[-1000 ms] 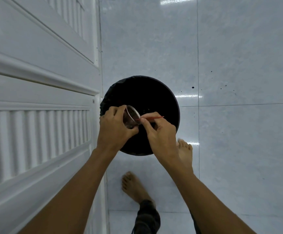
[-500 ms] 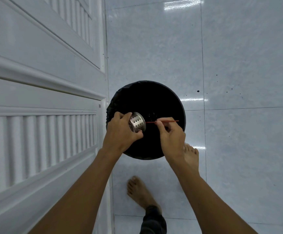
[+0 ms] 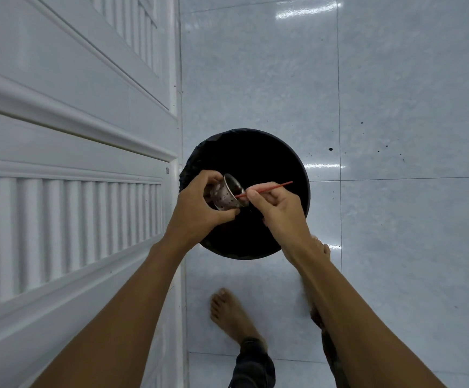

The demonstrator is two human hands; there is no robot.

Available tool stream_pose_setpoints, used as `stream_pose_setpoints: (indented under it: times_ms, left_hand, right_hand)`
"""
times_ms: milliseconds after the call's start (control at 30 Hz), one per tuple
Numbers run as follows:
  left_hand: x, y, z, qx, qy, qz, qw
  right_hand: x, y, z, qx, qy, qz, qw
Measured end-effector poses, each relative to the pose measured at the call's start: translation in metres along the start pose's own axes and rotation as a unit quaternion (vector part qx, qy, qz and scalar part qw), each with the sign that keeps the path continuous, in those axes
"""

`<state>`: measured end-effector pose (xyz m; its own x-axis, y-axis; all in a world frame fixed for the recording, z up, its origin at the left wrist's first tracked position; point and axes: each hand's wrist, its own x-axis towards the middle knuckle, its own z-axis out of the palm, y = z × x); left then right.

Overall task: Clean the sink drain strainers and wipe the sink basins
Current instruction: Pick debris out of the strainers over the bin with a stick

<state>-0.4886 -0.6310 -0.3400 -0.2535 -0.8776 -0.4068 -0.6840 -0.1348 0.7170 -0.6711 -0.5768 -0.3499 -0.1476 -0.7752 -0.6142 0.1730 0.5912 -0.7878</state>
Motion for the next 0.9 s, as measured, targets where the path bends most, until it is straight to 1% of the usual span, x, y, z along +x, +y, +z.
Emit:
stream_pose_setpoints:
  times_ms: [67, 100, 167, 233, 333, 400, 467, 567, 600, 633, 667, 700, 733, 767, 833, 867, 900]
  left_hand:
    - [-0.001, -0.001, -0.007, -0.015, 0.013, 0.007, 1.0]
    - [-0.002, -0.001, -0.009, -0.02, 0.014, 0.012, 1.0]
    - [-0.004, -0.001, -0.01, -0.026, 0.007, 0.019, 0.999]
    - [-0.005, 0.003, -0.007, -0.02, -0.007, 0.021, 1.0]
    - [-0.003, 0.007, -0.005, -0.003, -0.006, 0.008, 1.0]
    - [0.0, 0.008, -0.007, 0.004, 0.0, -0.001, 1.0]
    - [-0.001, 0.006, -0.01, 0.022, -0.01, -0.003, 1.0]
    - [-0.008, 0.0, -0.01, 0.06, -0.035, -0.021, 0.997]
    - [-0.011, -0.002, -0.009, 0.069, -0.036, -0.034, 0.996]
    - [-0.012, -0.005, -0.009, 0.072, -0.034, -0.047, 0.996]
    - [-0.013, -0.006, -0.008, 0.072, -0.032, -0.055, 0.995]
    - [-0.013, -0.008, -0.006, 0.074, -0.034, -0.057, 0.995]
    - [-0.013, -0.008, -0.004, 0.078, -0.039, -0.055, 0.995]
    - [-0.013, -0.007, -0.002, 0.083, -0.046, -0.052, 0.994]
    - [-0.014, -0.007, 0.0, 0.086, -0.051, -0.056, 0.993]
    - [-0.014, -0.008, 0.0, 0.083, -0.047, -0.062, 0.993]
    - [-0.014, -0.01, -0.001, 0.078, -0.042, -0.067, 0.994]
  right_hand:
    - [0.002, -0.007, -0.008, -0.082, -0.032, -0.037, 0.995]
    - [0.003, -0.009, -0.011, -0.132, -0.027, -0.049, 0.99]
    - [0.003, -0.012, -0.013, -0.209, 0.023, -0.081, 0.974]
    - [0.0, -0.013, -0.009, -0.23, 0.08, -0.115, 0.963]
    - [-0.01, -0.01, 0.001, -0.193, 0.106, -0.135, 0.966]
    - [-0.017, -0.003, 0.004, -0.149, 0.095, -0.103, 0.979]
    - [-0.021, 0.007, 0.006, -0.142, 0.097, -0.059, 0.983]
    - [-0.023, 0.019, 0.008, -0.129, 0.177, -0.005, 0.976]
    - [-0.023, 0.021, 0.009, -0.114, 0.188, 0.003, 0.975]
    - [-0.022, 0.023, 0.011, -0.094, 0.179, 0.009, 0.979]
    - [-0.022, 0.025, 0.015, -0.078, 0.149, 0.014, 0.986]
    - [-0.023, 0.027, 0.019, -0.082, 0.118, 0.017, 0.989]
    - [-0.024, 0.03, 0.022, -0.104, 0.103, 0.017, 0.989]
    - [-0.023, 0.032, 0.023, -0.126, 0.112, 0.018, 0.985]
    - [-0.019, 0.034, 0.018, -0.139, 0.169, 0.033, 0.975]
    - [-0.018, 0.033, 0.014, -0.127, 0.179, 0.041, 0.975]
    - [-0.015, 0.033, 0.01, -0.108, 0.17, 0.043, 0.979]
